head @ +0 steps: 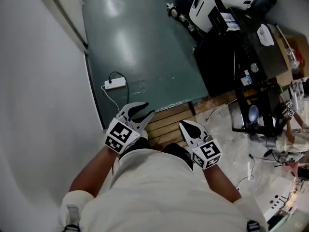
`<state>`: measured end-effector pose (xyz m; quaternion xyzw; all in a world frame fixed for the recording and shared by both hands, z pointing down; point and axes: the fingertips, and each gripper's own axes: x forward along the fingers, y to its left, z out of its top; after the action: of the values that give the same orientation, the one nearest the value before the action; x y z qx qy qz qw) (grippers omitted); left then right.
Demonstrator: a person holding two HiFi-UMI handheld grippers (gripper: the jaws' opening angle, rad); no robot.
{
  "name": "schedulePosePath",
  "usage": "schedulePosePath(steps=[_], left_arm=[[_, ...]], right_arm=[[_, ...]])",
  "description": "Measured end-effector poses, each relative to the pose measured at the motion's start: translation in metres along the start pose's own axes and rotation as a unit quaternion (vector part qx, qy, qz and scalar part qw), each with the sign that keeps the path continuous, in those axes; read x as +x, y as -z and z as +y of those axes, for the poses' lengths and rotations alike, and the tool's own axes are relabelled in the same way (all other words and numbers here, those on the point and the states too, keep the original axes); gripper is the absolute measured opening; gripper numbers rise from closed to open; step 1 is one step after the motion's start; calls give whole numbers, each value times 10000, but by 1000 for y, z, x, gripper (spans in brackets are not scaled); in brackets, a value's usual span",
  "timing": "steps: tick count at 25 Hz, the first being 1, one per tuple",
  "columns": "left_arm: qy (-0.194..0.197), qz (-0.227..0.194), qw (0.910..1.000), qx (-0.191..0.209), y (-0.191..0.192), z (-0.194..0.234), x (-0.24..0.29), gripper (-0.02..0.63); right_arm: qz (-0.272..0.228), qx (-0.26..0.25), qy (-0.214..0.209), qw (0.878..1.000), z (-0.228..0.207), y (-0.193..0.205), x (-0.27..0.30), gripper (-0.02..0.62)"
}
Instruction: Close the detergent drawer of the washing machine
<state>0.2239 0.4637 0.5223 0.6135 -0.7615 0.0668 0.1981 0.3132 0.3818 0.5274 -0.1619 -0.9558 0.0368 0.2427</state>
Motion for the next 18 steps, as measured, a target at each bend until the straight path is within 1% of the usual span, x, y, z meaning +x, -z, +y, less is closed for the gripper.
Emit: schedulePosePath(steps=[4,9,14,18], left_arm=[[-179,-75,9998,-46,-19,30,-15,121],[-354,-105,9990,-240,-28,59,-19,121],[-327,68,9991,-271,-38,87,6,120],[-289,112,9993,-197,-57,125,44,120]], right_arm=[[204,-160,-239,9994,8,-25,25,3],[383,-155,-301,9987,-6,-44,54,3],[402,-76,-416,9983,-35,-63,85,3],[363,74,-369,9986,-78,-79,115,3]])
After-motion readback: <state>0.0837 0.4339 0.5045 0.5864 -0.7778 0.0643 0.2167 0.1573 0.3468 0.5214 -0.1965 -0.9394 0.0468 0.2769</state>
